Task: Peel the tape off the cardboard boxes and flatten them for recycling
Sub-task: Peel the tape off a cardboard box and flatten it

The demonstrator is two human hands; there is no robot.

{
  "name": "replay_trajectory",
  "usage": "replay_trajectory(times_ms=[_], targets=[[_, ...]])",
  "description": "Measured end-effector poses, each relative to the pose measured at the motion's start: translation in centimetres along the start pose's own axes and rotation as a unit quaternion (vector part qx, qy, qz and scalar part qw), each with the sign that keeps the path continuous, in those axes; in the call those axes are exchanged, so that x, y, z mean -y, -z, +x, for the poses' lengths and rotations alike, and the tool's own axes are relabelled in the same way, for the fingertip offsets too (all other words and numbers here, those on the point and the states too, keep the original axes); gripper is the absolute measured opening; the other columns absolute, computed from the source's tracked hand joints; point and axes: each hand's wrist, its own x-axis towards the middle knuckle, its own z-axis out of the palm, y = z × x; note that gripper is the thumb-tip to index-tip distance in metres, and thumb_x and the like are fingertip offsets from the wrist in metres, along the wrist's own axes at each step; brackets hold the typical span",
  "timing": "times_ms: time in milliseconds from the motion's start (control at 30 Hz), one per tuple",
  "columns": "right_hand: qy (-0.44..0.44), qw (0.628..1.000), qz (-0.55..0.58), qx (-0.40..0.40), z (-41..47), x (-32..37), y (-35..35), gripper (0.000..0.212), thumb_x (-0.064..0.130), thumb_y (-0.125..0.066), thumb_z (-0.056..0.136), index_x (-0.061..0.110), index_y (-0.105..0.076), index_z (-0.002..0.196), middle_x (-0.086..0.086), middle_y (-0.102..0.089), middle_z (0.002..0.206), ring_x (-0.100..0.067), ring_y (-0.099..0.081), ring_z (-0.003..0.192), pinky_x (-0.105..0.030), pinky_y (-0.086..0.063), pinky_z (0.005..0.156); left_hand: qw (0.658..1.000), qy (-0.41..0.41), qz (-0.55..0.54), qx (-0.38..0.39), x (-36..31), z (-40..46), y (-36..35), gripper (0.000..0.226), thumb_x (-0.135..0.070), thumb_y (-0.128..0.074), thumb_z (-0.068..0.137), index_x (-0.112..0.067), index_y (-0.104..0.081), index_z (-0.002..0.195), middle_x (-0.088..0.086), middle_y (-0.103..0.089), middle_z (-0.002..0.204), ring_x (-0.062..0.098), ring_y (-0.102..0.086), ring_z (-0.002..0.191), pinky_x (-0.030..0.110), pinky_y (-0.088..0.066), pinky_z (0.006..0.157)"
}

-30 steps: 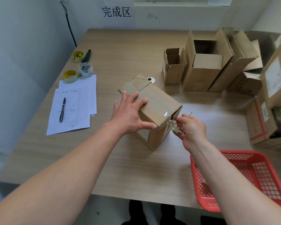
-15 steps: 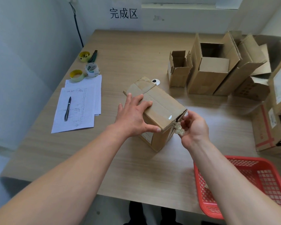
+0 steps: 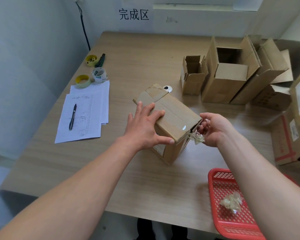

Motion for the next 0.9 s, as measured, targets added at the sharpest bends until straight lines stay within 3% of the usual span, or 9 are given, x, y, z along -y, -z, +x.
replay_trajectory(times_ms=[100,233,333,500,667,700,800,900], targets=[[0.134,0.985,-0.091,-0.058,0.3,0.4,-0.5,0.016,0.007,-0.065,0.087,0.012,-0.058,0.074,0.001,-0.044,0.055,-0.012,-0.039,0.043,-0.024,-0.036,0.046,1.0,0.001,0.0,-0.001,-0.2,0.2,0.1,0.108,-0.085,-0.067,0.055,-0.043,-0.031,0.148,-0.009,-0.009,0.163,0.026,0.014,0.152,0.062,-0.007,0.119],[0.371,0.916,-0.122,-0.095,0.7,-1.2,-0.5,0.013,-0.001,-0.066,0.084,0.012,-0.067,0.085,0.0,-0.06,0.072,-0.011,-0.051,0.06,-0.026,-0.044,0.057,1.0,-0.001,0.002,-0.002,-0.3,0.4,0.1,0.107,-0.085,-0.067,0.056,-0.043,-0.031,0.147,-0.008,-0.01,0.163,0.027,0.014,0.152,0.062,-0.008,0.119],[0.455,0.875,-0.132,-0.098,1.1,-2.4,-0.4,0.014,-0.001,-0.066,0.083,0.012,-0.068,0.086,0.006,-0.057,0.069,-0.005,-0.049,0.062,-0.022,-0.046,0.061,1.0,0.001,0.002,-0.001,-0.3,0.4,0.1,0.107,-0.085,-0.067,0.055,-0.043,-0.031,0.147,-0.008,-0.01,0.163,0.026,0.014,0.152,0.062,-0.008,0.119],[0.413,0.903,-0.076,-0.095,0.9,-1.4,-0.8,0.016,-0.002,-0.065,0.085,0.01,-0.071,0.094,-0.006,-0.055,0.074,-0.014,-0.047,0.062,-0.033,-0.042,0.064,1.0,0.002,-0.001,-0.002,-0.4,0.6,0.0,0.107,-0.086,-0.066,0.055,-0.043,-0.031,0.147,-0.008,-0.01,0.163,0.026,0.015,0.152,0.061,-0.007,0.119],[0.507,0.843,-0.182,-0.012,-1.4,-0.9,-2.4,0.023,0.003,-0.064,0.088,0.018,-0.07,0.103,-0.001,-0.058,0.071,-0.013,-0.051,0.063,-0.023,-0.046,0.061,1.0,0.001,0.003,-0.001,-0.7,1.2,0.2,0.105,-0.086,-0.065,0.056,-0.043,-0.032,0.147,-0.008,-0.011,0.163,0.027,0.013,0.152,0.061,-0.009,0.119],[0.5,0.849,-0.17,-0.021,-1.5,-1.1,-2.4,0.022,0.002,-0.062,0.09,0.017,-0.07,0.104,-0.001,-0.057,0.07,-0.012,-0.05,0.06,-0.022,-0.046,0.058,1.0,0.0,0.004,0.0,-0.8,1.3,0.3,0.105,-0.086,-0.065,0.056,-0.044,-0.032,0.147,-0.008,-0.011,0.163,0.026,0.013,0.152,0.061,-0.009,0.119],[0.396,0.914,-0.03,-0.089,-1.2,-2.1,-0.8,0.019,0.004,-0.054,0.095,0.014,-0.068,0.102,-0.001,-0.046,0.06,-0.01,-0.042,0.049,-0.024,-0.039,0.047,1.0,0.002,0.002,0.004,-0.8,1.7,0.5,0.104,-0.085,-0.065,0.058,-0.044,-0.032,0.147,-0.008,-0.011,0.163,0.026,0.012,0.152,0.062,-0.009,0.119],[0.326,0.94,0.007,-0.099,-0.7,-4.9,0.5,0.017,0.015,-0.057,0.098,0.016,-0.064,0.083,0.002,-0.037,0.054,-0.01,-0.035,0.046,-0.023,-0.03,0.046,1.0,-0.006,0.002,0.0,-1.1,2.5,0.7,0.102,-0.086,-0.064,0.059,-0.043,-0.033,0.146,-0.007,-0.015,0.161,0.027,0.01,0.152,0.064,-0.012,0.117]])
